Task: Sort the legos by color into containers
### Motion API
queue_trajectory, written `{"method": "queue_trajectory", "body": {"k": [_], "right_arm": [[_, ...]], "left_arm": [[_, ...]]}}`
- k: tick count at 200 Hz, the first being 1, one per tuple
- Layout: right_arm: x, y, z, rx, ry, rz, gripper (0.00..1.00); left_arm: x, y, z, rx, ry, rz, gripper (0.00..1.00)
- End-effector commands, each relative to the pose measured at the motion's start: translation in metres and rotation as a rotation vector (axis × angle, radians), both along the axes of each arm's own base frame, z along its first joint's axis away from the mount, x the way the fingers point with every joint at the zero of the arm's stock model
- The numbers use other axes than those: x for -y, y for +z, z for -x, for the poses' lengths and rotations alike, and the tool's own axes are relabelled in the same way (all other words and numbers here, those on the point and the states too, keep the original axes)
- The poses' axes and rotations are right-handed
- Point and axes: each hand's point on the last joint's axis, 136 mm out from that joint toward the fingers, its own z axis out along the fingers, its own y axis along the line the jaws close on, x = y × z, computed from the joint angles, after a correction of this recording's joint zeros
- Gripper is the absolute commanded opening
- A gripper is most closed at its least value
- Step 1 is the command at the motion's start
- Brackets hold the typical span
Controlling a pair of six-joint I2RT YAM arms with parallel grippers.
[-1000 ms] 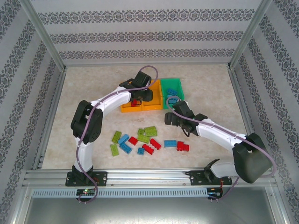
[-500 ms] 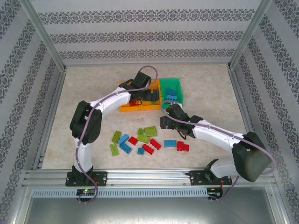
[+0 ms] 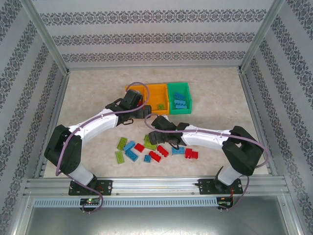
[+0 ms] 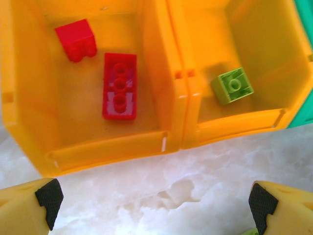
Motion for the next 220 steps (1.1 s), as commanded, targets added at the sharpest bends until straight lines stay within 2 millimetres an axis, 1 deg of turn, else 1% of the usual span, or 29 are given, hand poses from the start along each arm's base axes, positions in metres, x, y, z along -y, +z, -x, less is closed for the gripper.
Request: {"method": "queue_trajectory", "body": {"k": [1, 9, 43, 68, 88, 140, 176, 201, 220], "right_arm": [[-0.012, -0.002, 0.002, -0.027, 0.020, 0.006, 0.93], [-0.013, -0.004, 0.003, -0.033, 0.026, 0.013, 0.93], [-0.011, -0.013, 0.002, -0.041, 0.026, 0.043, 0.93], [-0.021, -0.015, 0.003, -0.063, 0.044, 0.021, 0.93], [-0.022, -0.019, 0.004, -0.070, 0.045, 0.022, 0.93], [-0.021, -0.024, -0.001, -0.064, 0.035, 0.052, 0.91], [-0.024, -0.027, -0.003, -0.069, 0.032, 0.054, 0.84], [-0.023, -0.026, -0.003, -0.069, 0.028, 0.053, 0.76], [-0.021, -0.027, -0.002, -0.075, 0.023, 0.061, 0.76]], "left_arm": [[-0.019, 0.000, 0.003, 0.030, 0.072, -0.023, 0.99], [-0.021, -0.002, 0.007, 0.030, 0.073, -0.020, 0.99], [-0.030, 0.001, 0.014, 0.051, 0.089, -0.016, 0.99], [-0.036, 0.001, 0.017, 0.048, 0.100, -0.032, 0.99], [-0.039, -0.002, 0.020, 0.037, 0.110, -0.044, 0.99], [-0.042, -0.007, 0.023, 0.025, 0.123, -0.041, 0.99], [-0.046, -0.008, 0.024, 0.022, 0.132, -0.050, 0.99], [-0.048, -0.009, 0.024, 0.023, 0.140, -0.054, 0.99], [-0.049, -0.009, 0.025, 0.020, 0.144, -0.054, 0.99]]}}
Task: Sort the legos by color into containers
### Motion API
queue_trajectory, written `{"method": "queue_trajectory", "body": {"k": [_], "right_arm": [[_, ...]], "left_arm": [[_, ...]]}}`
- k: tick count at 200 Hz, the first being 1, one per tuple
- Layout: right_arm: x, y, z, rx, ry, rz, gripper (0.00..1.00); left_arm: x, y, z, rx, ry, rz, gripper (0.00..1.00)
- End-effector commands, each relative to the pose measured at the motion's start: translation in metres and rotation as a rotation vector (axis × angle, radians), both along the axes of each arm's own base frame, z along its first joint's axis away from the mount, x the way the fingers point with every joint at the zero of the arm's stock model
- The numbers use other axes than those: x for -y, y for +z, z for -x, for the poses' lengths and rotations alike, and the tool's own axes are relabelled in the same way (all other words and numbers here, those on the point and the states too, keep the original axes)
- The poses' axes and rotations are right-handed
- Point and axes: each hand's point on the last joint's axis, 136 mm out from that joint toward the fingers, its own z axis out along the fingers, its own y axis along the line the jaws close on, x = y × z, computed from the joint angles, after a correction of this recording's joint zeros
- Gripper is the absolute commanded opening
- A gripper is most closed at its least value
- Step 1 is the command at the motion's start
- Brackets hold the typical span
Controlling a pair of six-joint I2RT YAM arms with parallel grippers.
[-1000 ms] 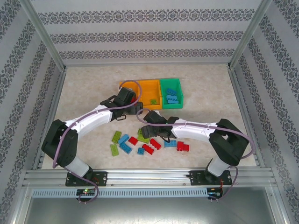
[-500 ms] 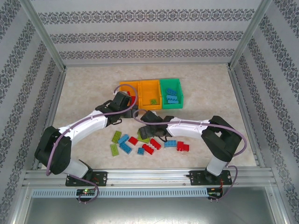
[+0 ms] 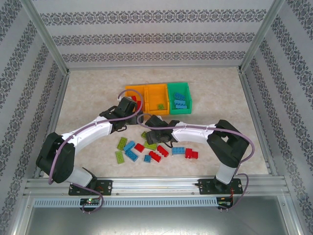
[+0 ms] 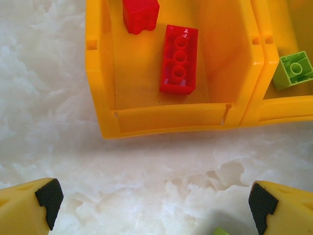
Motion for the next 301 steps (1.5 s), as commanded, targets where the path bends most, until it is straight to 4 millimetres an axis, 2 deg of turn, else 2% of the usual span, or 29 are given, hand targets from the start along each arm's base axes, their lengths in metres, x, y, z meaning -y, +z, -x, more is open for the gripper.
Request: {"method": "queue_trajectory", "body": {"k": [1, 28, 71, 138, 182, 230, 268, 301], "right_arm": [[0.001, -0.004, 0.004, -0.013, -0.003, 0.028, 0.76], [0.003, -0.007, 0.006, -0.024, -0.008, 0.037, 0.76], [0.001, -0.001, 0.002, -0.005, -0.014, 0.020, 0.69], [0.003, 0.050, -0.017, 0.110, -0.044, -0.072, 0.65], [0.013, 0.079, -0.055, 0.180, -0.098, -0.124, 0.64], [0.012, 0.105, -0.121, 0.242, -0.141, -0.143, 0.64], [0.014, 0.097, -0.161, 0.220, -0.201, -0.151, 0.66], [0.013, 0.088, -0.178, 0.197, -0.231, -0.166, 0.66]], "left_arm": [[-0.012, 0.003, 0.000, 0.013, 0.044, -0.004, 0.99], [-0.012, 0.003, 0.001, 0.012, 0.046, -0.003, 0.99], [-0.014, 0.001, 0.002, 0.008, 0.051, -0.005, 0.99], [-0.018, 0.002, 0.005, 0.012, 0.057, -0.013, 0.99], [-0.017, -0.001, 0.010, 0.000, 0.029, -0.016, 0.99], [-0.011, -0.016, 0.025, -0.035, -0.055, -0.016, 1.00], [0.005, -0.032, 0.038, -0.072, -0.126, 0.018, 1.00], [0.014, -0.038, 0.043, -0.084, -0.163, -0.003, 1.00]]}}
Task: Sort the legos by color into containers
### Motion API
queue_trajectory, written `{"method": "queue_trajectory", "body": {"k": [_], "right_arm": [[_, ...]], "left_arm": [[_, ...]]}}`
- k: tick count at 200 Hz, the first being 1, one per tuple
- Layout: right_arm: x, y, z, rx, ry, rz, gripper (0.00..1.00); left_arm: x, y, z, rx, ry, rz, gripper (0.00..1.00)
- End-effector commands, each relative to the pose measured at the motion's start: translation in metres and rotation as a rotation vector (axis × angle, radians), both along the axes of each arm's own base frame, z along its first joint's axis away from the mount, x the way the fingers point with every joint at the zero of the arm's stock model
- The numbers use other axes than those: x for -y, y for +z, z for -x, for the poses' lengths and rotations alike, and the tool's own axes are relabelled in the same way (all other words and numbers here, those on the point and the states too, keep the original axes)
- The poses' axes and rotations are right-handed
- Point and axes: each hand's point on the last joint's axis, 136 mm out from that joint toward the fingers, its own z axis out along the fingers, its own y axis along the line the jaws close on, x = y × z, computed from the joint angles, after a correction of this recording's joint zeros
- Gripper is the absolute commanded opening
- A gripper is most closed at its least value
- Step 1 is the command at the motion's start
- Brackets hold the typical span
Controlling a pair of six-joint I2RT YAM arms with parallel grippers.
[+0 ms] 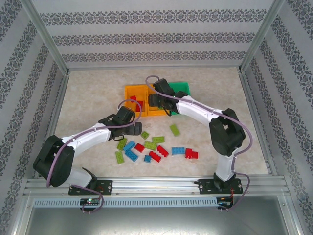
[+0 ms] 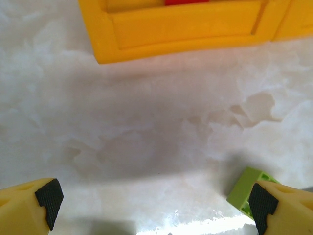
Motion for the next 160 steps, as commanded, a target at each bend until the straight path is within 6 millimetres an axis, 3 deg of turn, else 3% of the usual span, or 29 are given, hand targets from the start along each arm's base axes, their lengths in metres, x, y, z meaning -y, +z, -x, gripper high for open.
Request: {"method": "queue_trajectory", "body": {"k": [1, 29, 55, 74, 93, 128, 160], "right_arm": [[-0.002, -0.007, -0.008, -0.031, -0.011, -0.007, 0.66], [-0.001, -0.004, -0.003, -0.032, -0.002, -0.005, 0.69], [0.014, 0.009, 0.020, -0.010, 0.020, 0.047, 0.75], [0.037, 0.011, 0.044, -0.028, 0.001, 0.084, 0.80], [0.073, 0.011, 0.070, -0.054, -0.064, 0.131, 0.83], [0.134, -0.014, 0.133, -0.193, -0.246, 0.055, 0.87], [0.155, -0.033, 0.175, -0.280, -0.316, -0.029, 0.87]], "left_arm": [[0.014, 0.004, -0.002, 0.032, -0.058, 0.014, 1.00], [0.017, 0.006, -0.001, 0.029, -0.075, 0.008, 0.99], [0.025, 0.009, 0.000, 0.031, -0.127, 0.013, 1.00], [0.033, 0.007, 0.003, 0.024, -0.181, 0.004, 1.00], [0.037, 0.001, 0.005, 0.011, -0.217, -0.019, 1.00], [0.043, -0.004, 0.006, 0.002, -0.233, -0.023, 1.00], [0.046, 0.000, 0.002, 0.018, -0.247, -0.029, 0.99]]}}
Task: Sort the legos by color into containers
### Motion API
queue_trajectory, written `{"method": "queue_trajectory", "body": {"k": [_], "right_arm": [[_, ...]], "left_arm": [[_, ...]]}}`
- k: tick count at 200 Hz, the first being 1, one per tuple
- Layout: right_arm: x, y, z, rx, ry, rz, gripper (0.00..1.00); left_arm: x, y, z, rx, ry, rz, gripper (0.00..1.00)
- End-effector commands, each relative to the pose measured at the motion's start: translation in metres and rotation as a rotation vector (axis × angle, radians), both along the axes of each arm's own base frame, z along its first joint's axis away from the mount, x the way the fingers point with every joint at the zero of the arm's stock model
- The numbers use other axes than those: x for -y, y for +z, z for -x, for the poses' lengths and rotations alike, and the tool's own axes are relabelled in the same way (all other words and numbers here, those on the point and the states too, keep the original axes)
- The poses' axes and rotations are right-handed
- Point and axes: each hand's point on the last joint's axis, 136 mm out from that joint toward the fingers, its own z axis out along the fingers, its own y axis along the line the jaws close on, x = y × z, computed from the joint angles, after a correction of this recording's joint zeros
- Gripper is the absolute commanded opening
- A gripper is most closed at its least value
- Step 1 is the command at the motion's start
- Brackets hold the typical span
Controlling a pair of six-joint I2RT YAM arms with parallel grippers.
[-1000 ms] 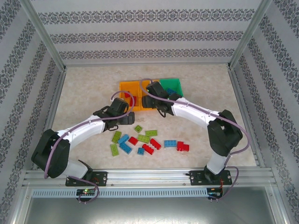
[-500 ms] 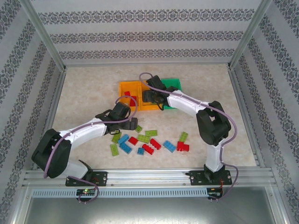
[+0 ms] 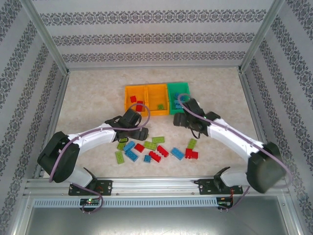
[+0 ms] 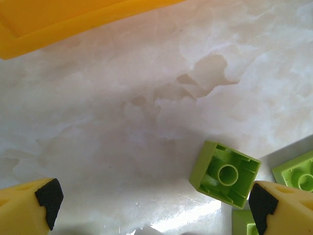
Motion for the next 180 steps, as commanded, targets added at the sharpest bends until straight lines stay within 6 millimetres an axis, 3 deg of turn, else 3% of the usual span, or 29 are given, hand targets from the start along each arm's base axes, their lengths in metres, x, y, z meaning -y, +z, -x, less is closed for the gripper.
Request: {"method": "queue_trajectory", "body": {"k": [1, 27, 78, 136, 154, 180], "right_arm": [[0.014, -0.019, 0.036, -0.115, -0.092, -0.057, 0.87], [0.022, -0.037, 0.057, -0.203, -0.122, -0.052, 0.87], [0.028, -0.070, 0.081, -0.324, -0.178, -0.050, 0.86], [0.026, -0.094, 0.072, -0.392, -0.188, -0.013, 0.80], [0.025, -0.103, 0.071, -0.418, -0.177, 0.008, 0.74], [0.023, -0.111, 0.069, -0.436, -0.164, 0.019, 0.54]], "left_arm": [[0.013, 0.010, -0.009, 0.041, -0.045, 0.009, 0.99], [0.014, 0.012, -0.011, 0.055, -0.050, 0.007, 0.99], [0.013, 0.006, -0.010, 0.056, -0.046, 0.013, 1.00], [0.011, 0.004, -0.012, 0.066, -0.050, -0.009, 1.00], [0.010, 0.005, -0.012, 0.068, -0.045, -0.011, 1.00], [0.007, 0.004, -0.011, 0.069, -0.040, -0.018, 1.00]]}}
